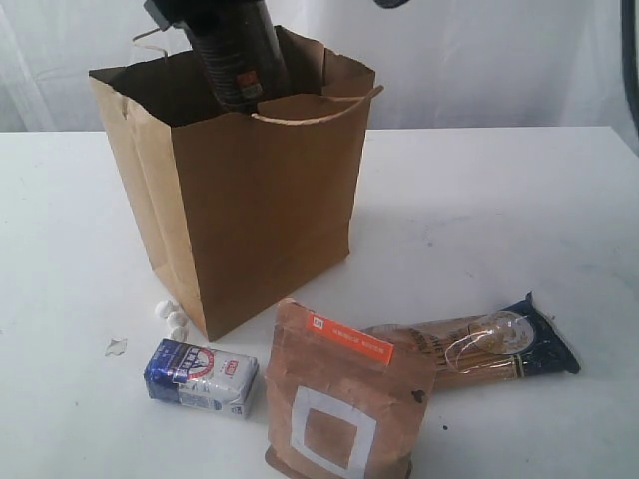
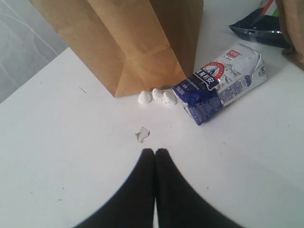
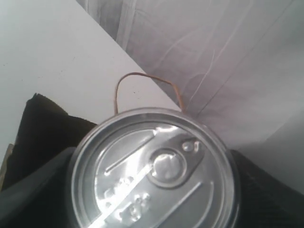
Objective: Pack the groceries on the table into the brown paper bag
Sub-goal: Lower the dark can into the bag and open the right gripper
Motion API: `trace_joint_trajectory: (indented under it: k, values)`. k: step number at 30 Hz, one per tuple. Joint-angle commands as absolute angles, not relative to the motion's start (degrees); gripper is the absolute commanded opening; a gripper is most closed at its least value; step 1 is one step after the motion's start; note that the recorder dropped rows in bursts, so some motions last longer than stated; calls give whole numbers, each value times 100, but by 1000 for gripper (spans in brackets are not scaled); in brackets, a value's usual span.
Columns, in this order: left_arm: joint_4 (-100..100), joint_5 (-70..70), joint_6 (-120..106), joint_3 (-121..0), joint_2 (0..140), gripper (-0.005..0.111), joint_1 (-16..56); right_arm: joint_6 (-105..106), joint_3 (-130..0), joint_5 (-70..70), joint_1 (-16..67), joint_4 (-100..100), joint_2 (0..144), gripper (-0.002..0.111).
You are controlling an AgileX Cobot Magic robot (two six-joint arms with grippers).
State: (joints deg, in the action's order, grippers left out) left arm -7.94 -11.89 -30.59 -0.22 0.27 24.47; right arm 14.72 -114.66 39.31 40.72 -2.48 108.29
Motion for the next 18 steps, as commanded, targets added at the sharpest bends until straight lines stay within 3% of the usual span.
trace_joint_trajectory:
  k: [1, 18]
  values:
    - [-851, -1199, -3042, 0, 0, 0, 2468, 1374, -11539, 3769, 4108, 145, 10914, 0]
    - [-851, -1199, -3042, 0, 0, 0, 2468, 712, -11529, 4183, 3920, 90, 11447, 0]
